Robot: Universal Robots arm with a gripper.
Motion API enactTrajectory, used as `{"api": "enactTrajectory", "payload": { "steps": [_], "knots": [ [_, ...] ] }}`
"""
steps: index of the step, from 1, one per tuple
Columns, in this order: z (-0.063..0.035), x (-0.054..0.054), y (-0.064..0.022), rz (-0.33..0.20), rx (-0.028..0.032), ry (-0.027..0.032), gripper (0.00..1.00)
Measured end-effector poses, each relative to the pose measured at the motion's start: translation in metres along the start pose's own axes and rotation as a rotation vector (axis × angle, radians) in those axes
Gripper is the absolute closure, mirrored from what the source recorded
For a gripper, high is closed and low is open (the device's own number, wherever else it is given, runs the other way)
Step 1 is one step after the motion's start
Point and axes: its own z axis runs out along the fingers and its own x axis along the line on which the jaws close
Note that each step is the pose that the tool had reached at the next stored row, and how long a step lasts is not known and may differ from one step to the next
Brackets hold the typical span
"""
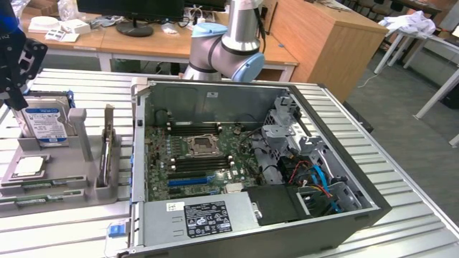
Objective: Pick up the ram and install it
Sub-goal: 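Pick up the ram and move it above insertion slot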
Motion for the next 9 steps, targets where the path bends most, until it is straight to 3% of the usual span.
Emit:
{"api": "enactTrajectory", "payload": {
  "steps": [9],
  "knots": [
    [0.0007,0.0,0.0,-0.163,-0.0038,0.0051,0.89]
  ]
}}
